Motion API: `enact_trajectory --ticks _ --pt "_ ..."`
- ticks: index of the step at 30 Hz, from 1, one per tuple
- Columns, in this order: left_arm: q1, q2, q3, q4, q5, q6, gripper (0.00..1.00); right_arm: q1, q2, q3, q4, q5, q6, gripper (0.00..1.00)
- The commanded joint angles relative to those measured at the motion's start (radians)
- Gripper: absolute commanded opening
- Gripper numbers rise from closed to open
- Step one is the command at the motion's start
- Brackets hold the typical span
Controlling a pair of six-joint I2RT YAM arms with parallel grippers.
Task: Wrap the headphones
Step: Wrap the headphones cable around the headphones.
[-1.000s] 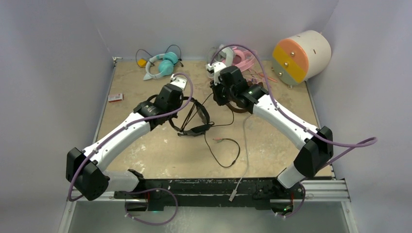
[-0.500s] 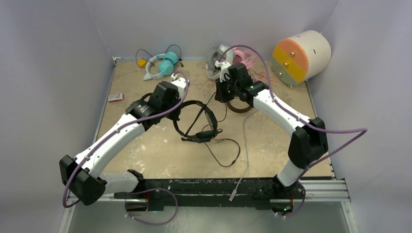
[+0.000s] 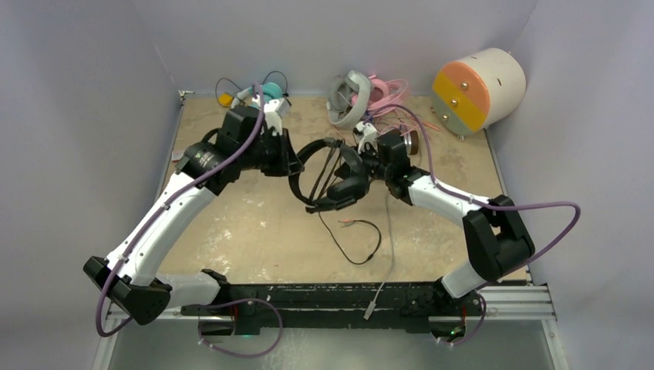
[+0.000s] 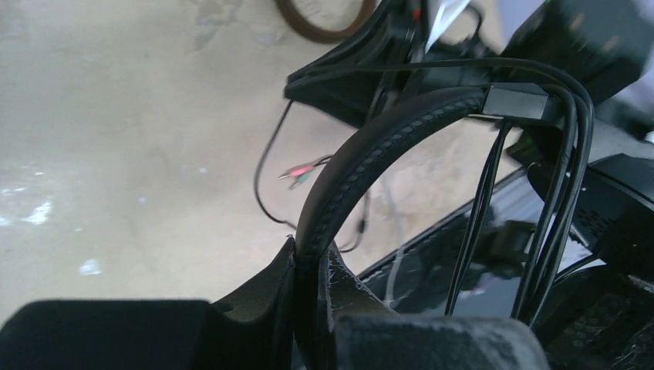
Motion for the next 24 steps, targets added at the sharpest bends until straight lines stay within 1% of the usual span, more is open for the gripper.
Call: enact_trajectory --ticks 1,3,6,7,10,11,13,14,16,20,21,24 --pt "0.091 0.016 0.105 0.071 0.258 -0.193 0.00 -0.006 -0.044 -0.120 0.409 -0.042 0.086 0.19" --pt "0.103 0.022 0.116 0.092 0.289 -0.216 0.00 -0.007 -0.037 -0.153 0.477 -0.041 0.097 0.26" --pt "0.106 0.037 0.142 0.081 0.263 -0.221 0.00 -0.007 -0.033 -0.179 0.543 -0.051 0.116 0.39" --pt "0.109 0.042 0.149 0.073 0.253 -0.222 0.00 -0.007 -0.033 -0.185 0.558 -0.052 0.124 0.42" --pt "0.124 0.052 0.159 0.065 0.264 -0.246 0.00 -0.006 -0.030 -0.184 0.560 -0.038 0.131 0.44" --pt "0.127 0.054 0.162 0.066 0.270 -0.255 0.00 -0.005 -0.026 -0.185 0.556 -0.029 0.133 0.46" --pt "0.131 0.055 0.172 0.067 0.271 -0.269 0.00 -0.006 -0.008 -0.184 0.567 -0.030 0.142 0.53" --pt "0.131 0.057 0.180 0.067 0.266 -0.272 0.00 -0.006 0.008 -0.181 0.580 -0.037 0.147 0.54" --pt "0.131 0.060 0.198 0.050 0.226 -0.278 0.00 0.000 0.052 -0.168 0.616 -0.052 0.161 0.56" --pt "0.133 0.070 0.239 0.009 0.144 -0.278 0.00 0.022 0.136 -0.158 0.693 -0.061 0.199 0.56" --pt "0.133 0.073 0.247 -0.002 0.124 -0.279 0.00 0.033 0.148 -0.156 0.693 -0.051 0.202 0.55" --pt "0.134 0.080 0.268 -0.027 0.052 -0.285 0.00 0.069 0.164 -0.171 0.691 -0.013 0.213 0.48"
